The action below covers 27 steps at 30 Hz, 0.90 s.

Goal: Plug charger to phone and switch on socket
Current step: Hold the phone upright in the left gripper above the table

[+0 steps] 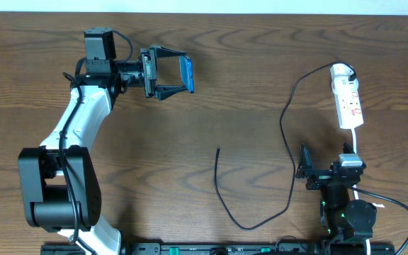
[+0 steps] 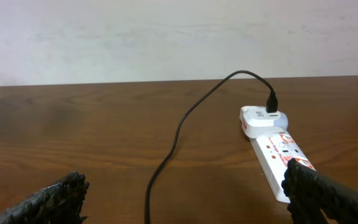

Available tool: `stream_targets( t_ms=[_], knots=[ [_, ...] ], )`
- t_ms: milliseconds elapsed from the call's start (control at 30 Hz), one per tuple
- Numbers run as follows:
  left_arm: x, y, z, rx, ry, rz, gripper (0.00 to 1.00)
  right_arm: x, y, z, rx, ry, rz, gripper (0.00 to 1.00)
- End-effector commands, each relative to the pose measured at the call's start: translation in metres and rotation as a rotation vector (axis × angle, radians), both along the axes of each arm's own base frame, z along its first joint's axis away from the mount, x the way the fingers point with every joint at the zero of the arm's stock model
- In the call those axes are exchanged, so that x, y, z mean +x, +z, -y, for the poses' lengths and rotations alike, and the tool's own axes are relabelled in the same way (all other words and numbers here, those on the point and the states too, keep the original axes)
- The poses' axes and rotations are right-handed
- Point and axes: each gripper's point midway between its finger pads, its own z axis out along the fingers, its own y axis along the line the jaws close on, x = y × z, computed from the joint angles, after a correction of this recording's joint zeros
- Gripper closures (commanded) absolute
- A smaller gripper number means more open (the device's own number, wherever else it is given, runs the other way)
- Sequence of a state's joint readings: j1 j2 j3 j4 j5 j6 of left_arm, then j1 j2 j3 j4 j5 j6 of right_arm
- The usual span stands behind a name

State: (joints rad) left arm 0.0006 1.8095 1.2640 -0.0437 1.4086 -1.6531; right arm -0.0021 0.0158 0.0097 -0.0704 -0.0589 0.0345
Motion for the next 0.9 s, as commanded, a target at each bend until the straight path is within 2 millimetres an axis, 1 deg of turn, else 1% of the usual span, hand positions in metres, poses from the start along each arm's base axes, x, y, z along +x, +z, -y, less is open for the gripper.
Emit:
stream_targets(
  t_ms=[0, 767, 867],
  knots=[
    [-0.0070, 0.0176, 0.0001, -0.024, -0.028, 0.041, 0.93, 0.0000, -0.0017, -0.0009, 0.009, 0.002, -0.003, 0.01],
    [-0.0069, 0.0176, 0.0001, -0.022, -0.029, 0.050, 0.93, 0.0000, -0.0017, -0.0009, 0.009, 0.002, -0.003, 0.01],
    [-0.0063, 0.0172, 0.0000, -0.015, -0.029, 0.082, 0.93, 0.0000, -0.0017, -0.0009, 0.009, 0.002, -0.003, 0.01]
  ],
)
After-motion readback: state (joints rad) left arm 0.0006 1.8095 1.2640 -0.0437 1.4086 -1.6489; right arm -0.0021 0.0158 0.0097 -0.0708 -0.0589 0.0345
